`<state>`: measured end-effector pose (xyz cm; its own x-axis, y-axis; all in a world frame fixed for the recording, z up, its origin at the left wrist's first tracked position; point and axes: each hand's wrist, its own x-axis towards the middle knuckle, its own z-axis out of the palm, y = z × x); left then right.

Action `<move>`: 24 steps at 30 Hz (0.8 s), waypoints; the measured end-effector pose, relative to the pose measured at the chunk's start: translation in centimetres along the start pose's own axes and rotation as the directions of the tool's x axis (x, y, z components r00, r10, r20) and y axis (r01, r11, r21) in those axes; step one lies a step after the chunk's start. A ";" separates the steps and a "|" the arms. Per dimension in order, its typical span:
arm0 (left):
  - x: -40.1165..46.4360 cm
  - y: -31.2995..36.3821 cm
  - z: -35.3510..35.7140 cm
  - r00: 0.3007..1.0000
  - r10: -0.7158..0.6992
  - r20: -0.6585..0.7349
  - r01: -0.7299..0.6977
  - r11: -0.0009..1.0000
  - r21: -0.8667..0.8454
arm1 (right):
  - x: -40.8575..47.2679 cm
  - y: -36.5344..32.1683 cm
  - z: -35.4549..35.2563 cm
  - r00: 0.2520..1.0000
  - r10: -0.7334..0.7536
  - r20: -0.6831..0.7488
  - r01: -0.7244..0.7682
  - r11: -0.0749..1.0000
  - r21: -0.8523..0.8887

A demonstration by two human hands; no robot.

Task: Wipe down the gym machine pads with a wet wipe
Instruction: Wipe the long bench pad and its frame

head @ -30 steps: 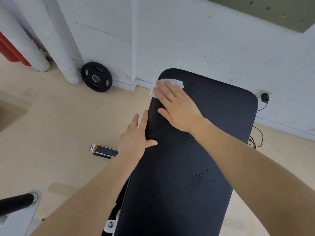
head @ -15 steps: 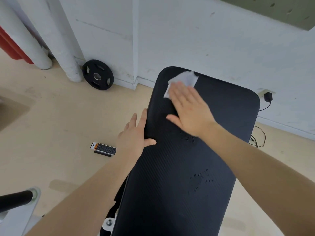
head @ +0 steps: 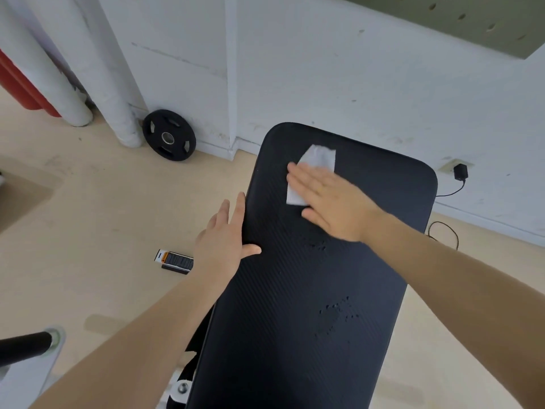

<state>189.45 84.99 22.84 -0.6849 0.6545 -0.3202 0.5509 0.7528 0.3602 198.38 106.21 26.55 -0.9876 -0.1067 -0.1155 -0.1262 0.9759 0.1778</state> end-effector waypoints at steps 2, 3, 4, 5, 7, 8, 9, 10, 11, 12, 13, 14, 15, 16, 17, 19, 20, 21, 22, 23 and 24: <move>-0.7 0.4 0.1 0.996 0.031 -0.080 -0.029 0.999 0.027 | -2.3 -1.8 1.3 0.993 -0.111 0.041 0.113 0.992 -0.058; -1.3 0.6 0.3 0.987 0.079 -0.143 -0.074 0.997 0.038 | -3.5 -2.7 2.0 0.984 -0.165 0.072 0.169 0.983 -0.068; -1.8 0.9 0.7 0.968 0.147 -0.205 -0.138 0.989 0.059 | -4.7 -3.5 2.6 0.973 -0.209 0.094 0.215 0.975 -0.058; -2.3 1.0 1.3 0.942 0.222 -0.253 -0.206 0.974 0.091 | -5.5 -4.0 3.0 0.964 -0.244 0.103 0.249 0.968 -0.040; -3.3 1.6 2.4 0.920 0.308 -0.242 -0.282 0.950 0.136 | -5.8 -3.7 3.4 0.952 -0.292 0.093 0.297 0.954 -0.038; -3.8 1.8 2.9 0.935 0.302 -0.186 -0.276 0.949 0.154 | -5.4 -3.1 3.4 0.952 -0.294 0.081 0.299 0.952 -0.057; -4.0 2.1 3.3 0.952 0.277 -0.129 -0.255 0.953 0.165 | -4.6 -2.2 3.3 0.962 -0.264 0.068 0.269 0.960 -0.075; -4.2 2.4 3.6 0.968 0.237 -0.078 -0.222 0.961 0.165 | -3.7 -1.1 2.9 0.978 -0.205 0.047 0.209 0.974 -0.086; -4.2 2.6 3.9 0.975 0.211 -0.077 -0.195 0.965 0.176 | -2.7 0.2 2.4 0.990 -0.135 0.031 0.137 0.987 -0.089; -4.1 2.7 4.0 0.976 0.197 -0.096 -0.175 0.965 0.196 | -1.8 1.6 1.7 0.997 -0.073 0.009 0.073 0.994 -0.079; -4.1 3.0 3.9 0.978 0.183 -0.097 -0.159 0.964 0.213 | -1.1 2.9 1.0 1.000 -0.020 -0.012 0.019 0.998 -0.058; -4.1 3.2 4.0 0.983 0.164 -0.083 -0.143 0.966 0.217 | -0.7 4.0 0.5 0.999 0.034 -0.027 -0.035 0.999 -0.028; -4.1 3.3 4.0 0.988 0.142 -0.063 -0.125 0.967 0.220 | -0.4 4.8 0.0 0.995 0.092 -0.025 -0.092 0.996 0.006; -4.1 3.4 4.0 0.990 0.126 -0.057 -0.110 0.967 0.228 | -0.2 5.2 -0.2 0.990 0.142 -0.019 -0.141 0.989 0.035; -4.1 3.5 4.0 0.991 0.114 -0.070 -0.094 0.965 0.247 | 0.0 5.1 -0.3 0.986 0.166 -0.030 -0.165 0.985 0.053; -4.1 3.8 4.0 0.991 0.107 -0.074 -0.084 0.961 0.264 | -0.5 4.2 0.1 0.992 0.118 -0.038 -0.117 0.992 0.046; -4.2 4.0 3.8 0.994 0.095 -0.056 -0.078 0.964 0.253 | -1.3 3.6 0.6 0.998 0.057 -0.028 -0.057 0.998 0.011; -4.2 4.1 3.7 0.996 0.084 -0.039 -0.072 0.965 0.251 | -2.4 2.9 1.2 1.000 -0.008 -0.018 0.008 1.000 -0.030; -4.2 4.3 3.7 0.997 0.071 -0.037 -0.059 0.966 0.251 | -3.8 2.0 1.9 0.997 -0.071 0.002 0.071 0.996 -0.055; -4.2 4.5 3.6 0.997 0.064 -0.048 -0.048 0.957 0.285 | -5.3 0.9 2.6 0.991 -0.128 0.028 0.130 0.990 -0.056; -4.3 4.7 3.4 0.996 0.053 -0.068 -0.030 0.952 0.303 | -6.8 -0.3 3.3 0.983 -0.175 0.056 0.177 0.984 -0.036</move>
<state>196.58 85.99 22.91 -0.6859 0.6869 -0.2403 0.6896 0.7190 0.0867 205.43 107.22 24.05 -0.9436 -0.2646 -0.1989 -0.3020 0.9343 0.1895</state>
